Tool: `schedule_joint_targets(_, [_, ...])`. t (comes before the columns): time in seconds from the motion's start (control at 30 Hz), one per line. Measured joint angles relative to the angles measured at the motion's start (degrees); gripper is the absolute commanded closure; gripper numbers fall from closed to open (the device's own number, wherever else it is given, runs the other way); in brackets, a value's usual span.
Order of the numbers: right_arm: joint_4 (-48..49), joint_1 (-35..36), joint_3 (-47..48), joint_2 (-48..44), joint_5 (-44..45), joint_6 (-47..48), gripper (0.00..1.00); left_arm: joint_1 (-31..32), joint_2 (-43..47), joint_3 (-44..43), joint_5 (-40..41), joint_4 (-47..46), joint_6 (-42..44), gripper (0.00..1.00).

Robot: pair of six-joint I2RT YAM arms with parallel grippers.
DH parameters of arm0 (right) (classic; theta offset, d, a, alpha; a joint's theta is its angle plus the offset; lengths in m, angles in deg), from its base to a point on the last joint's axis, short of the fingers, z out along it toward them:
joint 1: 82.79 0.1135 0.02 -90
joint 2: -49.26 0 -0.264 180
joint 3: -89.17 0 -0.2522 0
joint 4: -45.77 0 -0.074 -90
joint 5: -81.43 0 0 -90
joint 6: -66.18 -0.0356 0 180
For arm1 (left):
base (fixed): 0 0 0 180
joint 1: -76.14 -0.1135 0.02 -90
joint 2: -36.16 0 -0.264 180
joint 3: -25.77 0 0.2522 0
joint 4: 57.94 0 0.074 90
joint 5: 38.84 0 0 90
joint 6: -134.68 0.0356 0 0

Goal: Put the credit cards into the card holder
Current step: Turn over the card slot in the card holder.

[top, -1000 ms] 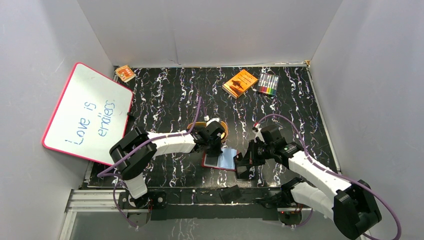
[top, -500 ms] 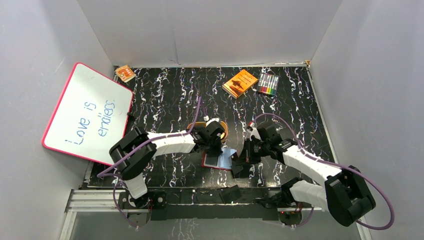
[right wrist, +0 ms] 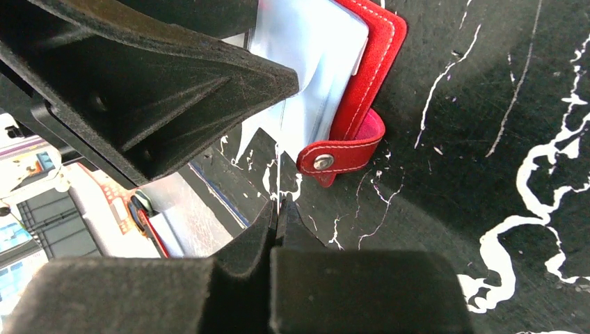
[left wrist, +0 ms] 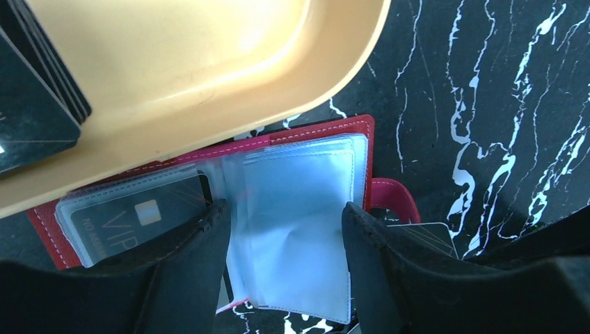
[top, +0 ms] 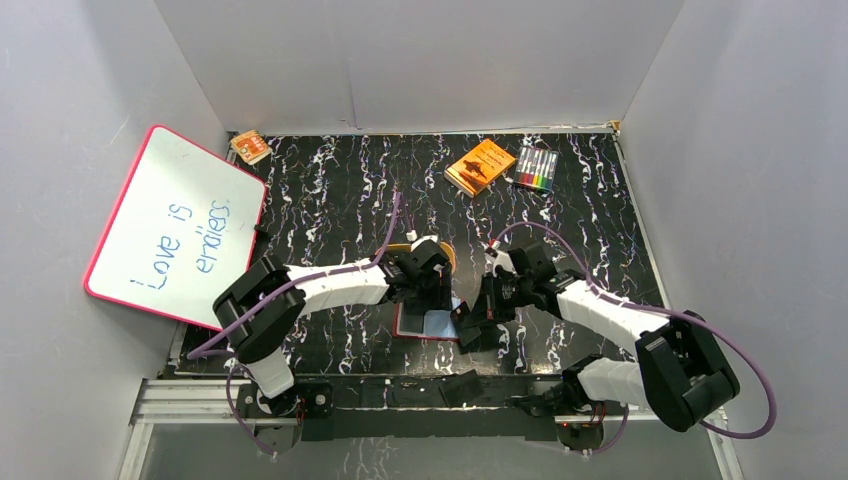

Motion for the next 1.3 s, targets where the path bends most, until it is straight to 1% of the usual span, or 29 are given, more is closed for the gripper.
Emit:
schedule_joint_targets(0.33, [1.4, 0.3, 0.4, 2.2, -0.6, 0.0, 1.0, 0.0, 2.9, 0.0, 0.2, 3.5, 0.0, 0.38])
schedule_joint_targets(0.57, [3.2, 1.1, 0.4, 4.1, -1.1, -0.1, 1.0, 0.0, 4.3, -0.3, 0.2, 4.3, 0.0, 0.37])
schedule_joint_targets(0.7, [3.9, 1.9, 0.5, 5.0, -1.2, -0.8, 1.0, 0.0, 6.0, -0.3, 1.3, 6.4, 0.0, 0.37])
schedule_joint_targets(0.8, [4.3, 3.3, 1.6, 6.1, -1.1, -1.3, 1.0, 0.0, 10.8, 0.0, 3.7, 8.4, -0.2, 0.36])
schedule_joint_targets(0.87, [4.9, 4.7, 2.9, 7.3, -0.9, -1.7, 1.0, 0.0, 16.1, 1.2, 6.1, 9.0, -0.6, 0.35])
schedule_joint_targets(0.93, [6.1, 6.1, 4.1, 8.9, -0.5, -2.3, 1.0, -0.1, 22.5, 4.0, 8.8, 9.4, -1.4, 0.34])
schedule_joint_targets(1.1, [8.3, 9.6, 6.9, 13.7, 1.3, -4.2, 1.0, -0.3, 31.8, 11.4, 13.1, 10.5, -2.8, 0.3])
schedule_joint_targets(1.2, [10.0, 11.1, 8.2, 16.2, 2.6, -5.2, 1.0, -0.6, 34.3, 15.5, 13.9, 10.7, -3.3, 0.3])
schedule_joint_targets(1.3, [12.0, 12.1, 9.2, 18.2, 3.5, -6.3, 1.0, -0.7, 33.8, 16.8, 13.9, 10.5, -3.4, 0.3])
